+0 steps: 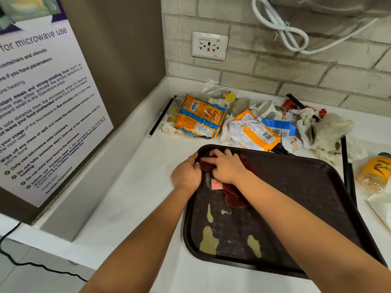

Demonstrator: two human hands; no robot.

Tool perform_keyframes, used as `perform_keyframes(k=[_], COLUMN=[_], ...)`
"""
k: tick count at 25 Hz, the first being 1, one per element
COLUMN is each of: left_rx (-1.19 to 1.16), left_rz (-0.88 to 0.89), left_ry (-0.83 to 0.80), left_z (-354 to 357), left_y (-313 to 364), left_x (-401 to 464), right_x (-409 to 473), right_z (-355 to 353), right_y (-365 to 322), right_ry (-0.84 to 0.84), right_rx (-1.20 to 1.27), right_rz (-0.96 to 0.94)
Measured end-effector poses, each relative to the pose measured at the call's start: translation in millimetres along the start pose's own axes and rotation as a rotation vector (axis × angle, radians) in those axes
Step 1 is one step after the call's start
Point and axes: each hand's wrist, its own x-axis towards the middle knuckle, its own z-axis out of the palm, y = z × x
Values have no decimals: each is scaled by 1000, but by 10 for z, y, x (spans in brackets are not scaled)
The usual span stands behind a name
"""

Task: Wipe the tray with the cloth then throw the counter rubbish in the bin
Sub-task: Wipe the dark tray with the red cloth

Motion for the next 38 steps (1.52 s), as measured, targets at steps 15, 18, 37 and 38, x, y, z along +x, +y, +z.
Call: perform_keyframes(k=[15, 18, 37, 38], left_rx=[-18, -2, 100, 91], left_rz=[11, 22, 144, 131], left_ry=[-16, -9, -36, -9], left_z=[-9, -7, -73, -80], left_y=[-11, -10, -223, -202], left_x=[2, 2, -402, -422], right_x=[26, 80, -232, -238], right_z=[77, 59, 231, 213], right_y=[120, -22, 125, 90], right_ry=[105, 77, 132, 109], right_rx=[117, 66, 63, 71], right_rz=[251, 128, 216, 193])
